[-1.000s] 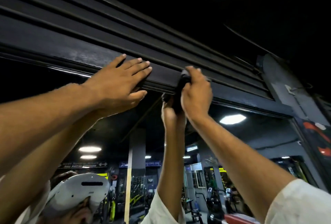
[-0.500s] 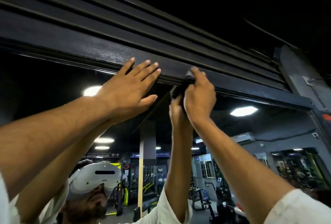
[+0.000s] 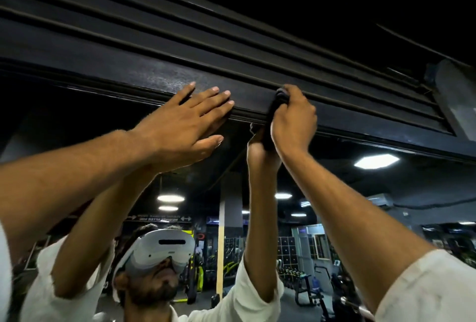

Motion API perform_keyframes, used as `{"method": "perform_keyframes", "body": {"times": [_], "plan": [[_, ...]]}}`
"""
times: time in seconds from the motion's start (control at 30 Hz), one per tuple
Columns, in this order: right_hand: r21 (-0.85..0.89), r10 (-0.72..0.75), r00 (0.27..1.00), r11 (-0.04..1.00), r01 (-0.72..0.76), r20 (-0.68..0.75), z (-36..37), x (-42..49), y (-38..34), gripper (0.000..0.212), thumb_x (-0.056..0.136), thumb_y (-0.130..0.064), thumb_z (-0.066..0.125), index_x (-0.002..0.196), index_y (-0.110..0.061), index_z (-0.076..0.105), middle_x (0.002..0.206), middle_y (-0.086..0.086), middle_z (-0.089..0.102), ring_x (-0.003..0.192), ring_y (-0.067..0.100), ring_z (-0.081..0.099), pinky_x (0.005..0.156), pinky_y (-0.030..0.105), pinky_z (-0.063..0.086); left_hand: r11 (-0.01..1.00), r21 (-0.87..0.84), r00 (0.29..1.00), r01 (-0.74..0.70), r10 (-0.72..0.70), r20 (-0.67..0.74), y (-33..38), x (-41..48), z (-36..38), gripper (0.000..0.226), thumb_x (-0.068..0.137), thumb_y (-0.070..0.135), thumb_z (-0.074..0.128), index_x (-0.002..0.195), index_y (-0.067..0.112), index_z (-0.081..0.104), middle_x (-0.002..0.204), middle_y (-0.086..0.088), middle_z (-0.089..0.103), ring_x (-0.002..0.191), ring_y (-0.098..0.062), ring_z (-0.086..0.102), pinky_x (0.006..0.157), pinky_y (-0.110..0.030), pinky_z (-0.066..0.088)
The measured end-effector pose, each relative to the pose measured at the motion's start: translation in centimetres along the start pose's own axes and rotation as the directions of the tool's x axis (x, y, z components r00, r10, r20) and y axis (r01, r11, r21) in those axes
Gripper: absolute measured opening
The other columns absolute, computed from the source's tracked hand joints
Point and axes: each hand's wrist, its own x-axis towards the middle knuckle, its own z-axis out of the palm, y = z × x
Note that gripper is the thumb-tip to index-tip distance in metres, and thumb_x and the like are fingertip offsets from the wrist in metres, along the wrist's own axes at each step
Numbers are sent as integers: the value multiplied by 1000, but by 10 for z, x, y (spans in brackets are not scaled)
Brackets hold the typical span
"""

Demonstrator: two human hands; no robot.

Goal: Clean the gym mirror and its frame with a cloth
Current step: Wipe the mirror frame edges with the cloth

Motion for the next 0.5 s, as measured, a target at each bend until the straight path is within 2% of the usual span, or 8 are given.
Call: {"method": "perform_keyframes", "body": {"times": [0.07, 0.13, 0.2, 0.23, 0.27, 0.33, 0.4, 0.5], "plan": [[5, -99, 993, 995, 99, 70, 16, -13, -12, 43, 97, 0, 49, 131, -22, 66, 138, 6, 67, 128, 29, 62, 100, 48, 54, 1000, -11, 1000, 12, -12, 11, 3, -1, -2, 79, 103, 68, 4, 170, 28, -10, 177, 5, -14, 163, -11, -16, 132, -47, -11], [113, -250, 958, 965, 235, 138, 25, -27, -27, 47, 96, 2, 50, 136, -20, 64, 147, 5, 62, 139, 25, 55, 111, 48, 50, 1000, -27, 1000, 13, -12, 26, 5, -2, -4, 81, 101, 70, 2, 169, 27, -10, 177, 4, -14, 162, -11, -17, 132, -47, -11], [147, -376, 907, 924, 352, 188, 24, -35, -32, 46, 99, -1, 51, 139, -21, 63, 148, 3, 61, 144, 21, 50, 114, 46, 48, 999, -35, 999, 4, -3, 33, -2, -5, -6, 83, 100, 71, 1, 169, 27, -8, 177, 4, -14, 162, -11, -17, 133, -46, -10], [114, -386, 907, 922, 371, 171, 24, -36, -30, 45, 100, -3, 51, 139, -22, 63, 147, 1, 62, 143, 20, 52, 113, 47, 48, 999, -37, 999, 0, 1, 33, -9, -8, -7, 83, 100, 72, 0, 169, 28, -9, 177, 5, -14, 162, -10, -17, 133, -46, -9], [81, -349, 928, 937, 341, 128, 24, -37, -25, 45, 100, -4, 52, 139, -24, 63, 145, 0, 64, 141, 21, 54, 111, 49, 50, 999, -37, 999, 1, 0, 32, -18, -14, -8, 82, 100, 73, 0, 169, 29, -10, 177, 6, -15, 162, -10, -17, 133, -46, -9], [84, -167, 985, 983, 163, 47, 26, -43, -20, 47, 100, -2, 50, 139, -26, 62, 144, 0, 64, 141, 24, 53, 108, 54, 52, 999, -33, 999, 17, -16, 28, -38, -29, -10, 82, 99, 73, -1, 168, 31, -13, 177, 6, -16, 162, -9, -18, 133, -46, -8], [127, -29, 999, 992, 26, 18, 34, -59, -34, 50, 101, 0, 48, 142, -25, 61, 153, -1, 57, 151, 23, 42, 114, 54, 47, 999, -20, 999, 27, -26, 40, -55, -44, -12, 82, 99, 74, -3, 168, 32, -15, 176, 6, -19, 161, -9, -21, 133, -45, -9], [136, -21, 999, 991, 17, 32, 49, -88, -84, 54, 99, 4, 49, 145, -23, 60, 161, -6, 49, 158, 18, 28, 121, 46, 39, 1000, 1, 997, -23, 22, 75, -66, -54, -19, 84, 98, 76, -3, 167, 31, -18, 176, 6, -22, 160, -10, -25, 132, -43, -13]]}}
